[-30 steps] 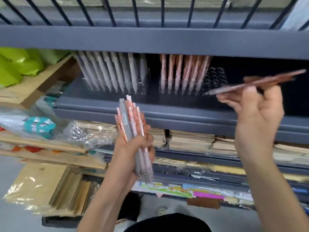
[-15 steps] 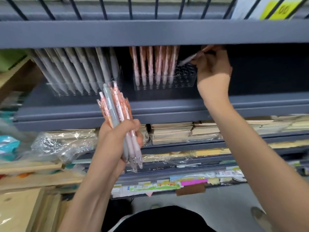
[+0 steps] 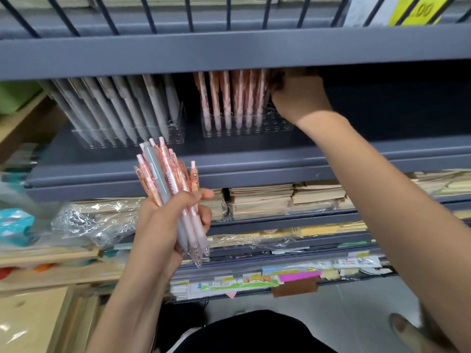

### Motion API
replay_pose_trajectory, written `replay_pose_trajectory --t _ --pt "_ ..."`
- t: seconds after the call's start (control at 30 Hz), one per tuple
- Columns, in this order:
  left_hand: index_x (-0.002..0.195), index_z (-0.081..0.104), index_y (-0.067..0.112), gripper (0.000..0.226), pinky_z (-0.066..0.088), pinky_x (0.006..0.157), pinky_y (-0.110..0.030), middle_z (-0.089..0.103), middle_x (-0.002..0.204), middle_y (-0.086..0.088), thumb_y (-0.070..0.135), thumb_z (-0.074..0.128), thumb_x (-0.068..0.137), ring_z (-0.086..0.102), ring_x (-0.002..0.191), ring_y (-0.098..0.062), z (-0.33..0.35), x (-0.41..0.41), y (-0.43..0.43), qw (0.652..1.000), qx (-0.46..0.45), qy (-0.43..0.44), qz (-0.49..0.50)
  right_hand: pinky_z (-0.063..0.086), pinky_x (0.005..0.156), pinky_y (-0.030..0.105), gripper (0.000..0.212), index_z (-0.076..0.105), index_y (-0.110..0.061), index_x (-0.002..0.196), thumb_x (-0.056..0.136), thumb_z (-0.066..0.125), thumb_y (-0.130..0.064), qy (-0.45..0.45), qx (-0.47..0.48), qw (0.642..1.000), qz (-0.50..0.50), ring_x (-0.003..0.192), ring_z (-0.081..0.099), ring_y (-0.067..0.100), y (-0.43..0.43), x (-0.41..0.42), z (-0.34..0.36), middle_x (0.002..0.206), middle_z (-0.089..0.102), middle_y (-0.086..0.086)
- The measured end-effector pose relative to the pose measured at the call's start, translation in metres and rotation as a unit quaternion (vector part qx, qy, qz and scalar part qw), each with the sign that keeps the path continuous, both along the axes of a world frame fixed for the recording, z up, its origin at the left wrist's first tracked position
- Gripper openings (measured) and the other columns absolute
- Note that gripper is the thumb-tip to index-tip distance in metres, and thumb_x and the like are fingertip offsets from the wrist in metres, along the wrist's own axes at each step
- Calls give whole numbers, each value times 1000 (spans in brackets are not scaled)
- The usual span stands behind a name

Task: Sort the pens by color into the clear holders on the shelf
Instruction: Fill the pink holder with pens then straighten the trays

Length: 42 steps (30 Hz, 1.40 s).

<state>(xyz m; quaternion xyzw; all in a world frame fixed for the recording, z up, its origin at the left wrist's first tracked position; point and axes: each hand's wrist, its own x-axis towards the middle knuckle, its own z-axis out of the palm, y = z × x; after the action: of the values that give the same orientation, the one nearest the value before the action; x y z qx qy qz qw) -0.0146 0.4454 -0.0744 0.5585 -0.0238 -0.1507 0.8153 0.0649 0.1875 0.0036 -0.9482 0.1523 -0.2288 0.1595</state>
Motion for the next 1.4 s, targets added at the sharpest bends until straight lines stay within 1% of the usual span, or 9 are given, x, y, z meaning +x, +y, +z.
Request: replay_pose_trajectory --t 0.1,0.27,0.4,0.47,0.6,0.7,0.87,1.17,1.4 --pt "79 73 13 11 49 45 -28 71 74 -8 11 69 69 59 48 -19 1 0 -5 1000 13 8 13 43 78 34 28 54 -7 117 97 37 -16 68 14 997 24 92 57 34 -1 1 10 103 58 15" --pt "89 57 8 23 50 45 -28 58 56 -2 10 69 70 61 50 -21 4 2 -13 1000 13 1 19 36 76 28 33 52 -19 127 97 40 -26 144 28 989 31 94 54 25 -10 6 15 123 59 12" --pt "88 64 7 18 54 47 -30 67 62 -11 10 72 72 66 53 -26 5 1 -19 1000 -2 -6 12 47 90 31 24 69 -21 108 92 54 -32 -3 62 998 6 103 62 24 -11 -16 6 112 69 5" --pt "93 62 5 23 55 47 -30 69 64 -13 6 74 73 67 55 -27 6 3 -24 1000 -8 -2 5 52 78 33 15 72 -21 83 87 61 -30 -91 197 975 49 77 65 14 2 -42 -4 84 74 1" --pt "100 59 4 29 56 49 -31 74 75 -15 8 70 73 72 59 -28 8 3 -37 1000 -8 -5 -1 54 67 23 17 76 -24 75 80 73 -40 16 335 917 214 66 65 5 42 -89 -18 74 73 -7" --pt "102 61 3 31 57 50 -31 74 76 -13 11 69 74 73 61 -28 10 2 -47 1000 4 -25 -15 54 70 33 17 76 -20 77 77 80 -36 28 354 909 217 68 63 12 52 -97 -24 75 73 -2" --pt "96 56 6 17 61 59 -35 76 84 -21 -1 65 84 76 79 -37 11 4 -52 1000 -21 -14 -14 51 63 22 8 76 -15 81 84 75 -22 12 418 883 214 65 61 6 40 -103 -19 76 73 2" --pt "94 53 9 30 47 43 -26 59 59 -3 6 64 66 55 45 -17 7 20 -43 999 -32 27 33 56 69 30 12 66 -10 92 94 55 -11 -336 478 810 51 74 70 22 -23 -83 -13 81 71 7" --pt "91 57 2 26 45 42 -26 64 66 -6 11 66 69 53 44 -18 6 21 -39 1000 -9 -3 12 56 79 40 18 64 -5 89 93 47 -2 -348 359 864 56 74 64 22 -31 -52 -19 79 66 10"
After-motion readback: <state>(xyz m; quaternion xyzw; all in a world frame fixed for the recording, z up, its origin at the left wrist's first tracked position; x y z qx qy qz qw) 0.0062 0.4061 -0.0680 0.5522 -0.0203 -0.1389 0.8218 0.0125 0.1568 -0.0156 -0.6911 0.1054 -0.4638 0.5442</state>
